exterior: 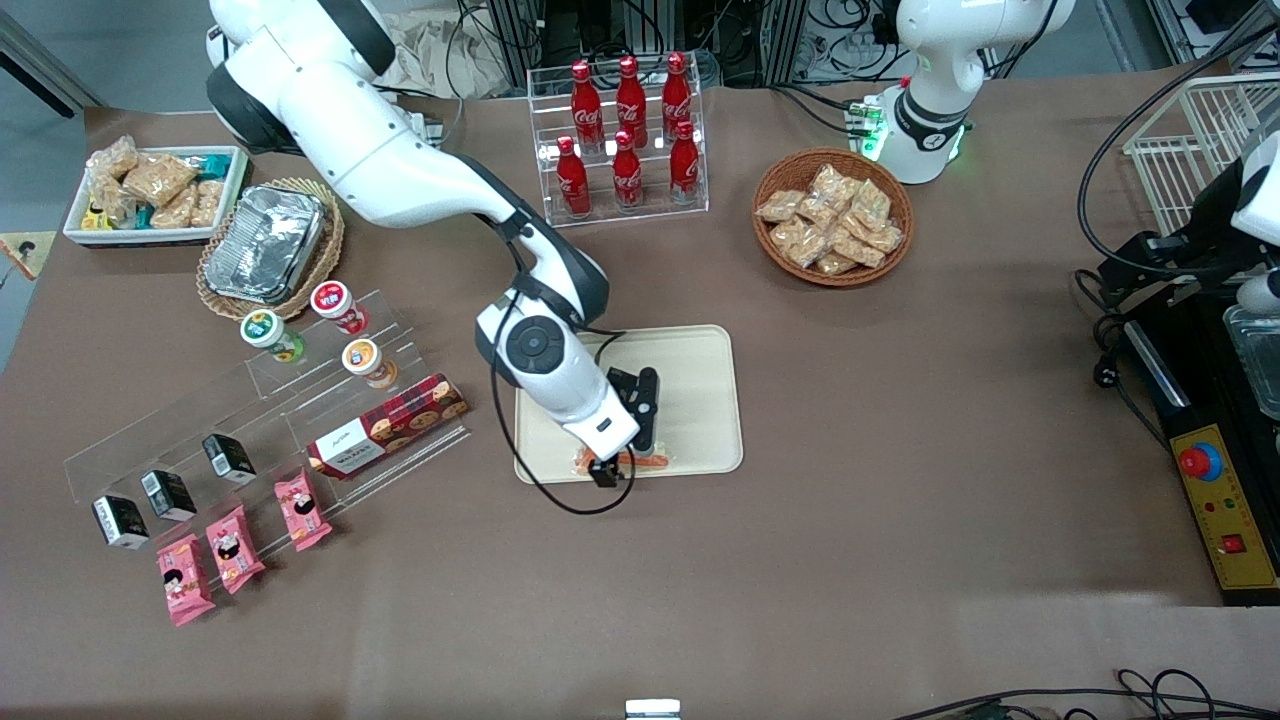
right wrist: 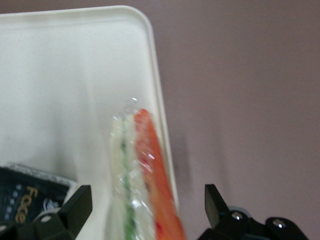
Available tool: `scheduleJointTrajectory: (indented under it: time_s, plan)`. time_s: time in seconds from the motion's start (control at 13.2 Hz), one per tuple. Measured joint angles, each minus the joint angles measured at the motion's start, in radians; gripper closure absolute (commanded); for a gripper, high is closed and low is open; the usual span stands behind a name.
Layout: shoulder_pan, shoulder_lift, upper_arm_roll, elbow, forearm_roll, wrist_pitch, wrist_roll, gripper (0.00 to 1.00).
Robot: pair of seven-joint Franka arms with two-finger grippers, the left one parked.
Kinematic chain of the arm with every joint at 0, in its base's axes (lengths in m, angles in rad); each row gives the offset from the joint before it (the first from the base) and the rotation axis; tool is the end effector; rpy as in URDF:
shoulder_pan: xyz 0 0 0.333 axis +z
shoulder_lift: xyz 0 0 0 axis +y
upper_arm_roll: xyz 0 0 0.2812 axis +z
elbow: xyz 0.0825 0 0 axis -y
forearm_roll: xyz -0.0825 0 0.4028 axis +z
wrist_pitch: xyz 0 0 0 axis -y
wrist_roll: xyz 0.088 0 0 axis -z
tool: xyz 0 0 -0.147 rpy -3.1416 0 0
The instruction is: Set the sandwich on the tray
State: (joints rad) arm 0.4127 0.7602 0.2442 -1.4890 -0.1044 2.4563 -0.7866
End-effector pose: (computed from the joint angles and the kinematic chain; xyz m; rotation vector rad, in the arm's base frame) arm 0.5994 0.4308 0.1786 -2.3014 -2.0034 -0.3605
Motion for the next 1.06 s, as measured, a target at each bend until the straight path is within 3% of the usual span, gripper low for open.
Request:
scheduleJointTrajectory:
  time_s: [0.38,0.68,1.06]
  plan:
    - [-0.19,-0.261,0.041,0.019,0.163,-0.337,0.109,0.0]
    - [-0.296,-0.405,0.029,0.019,0.164,-0.555,0.373,0.0]
    - [-0.311,-0.556,-0.115,0.017,0.113,-0.741,0.532,0.0]
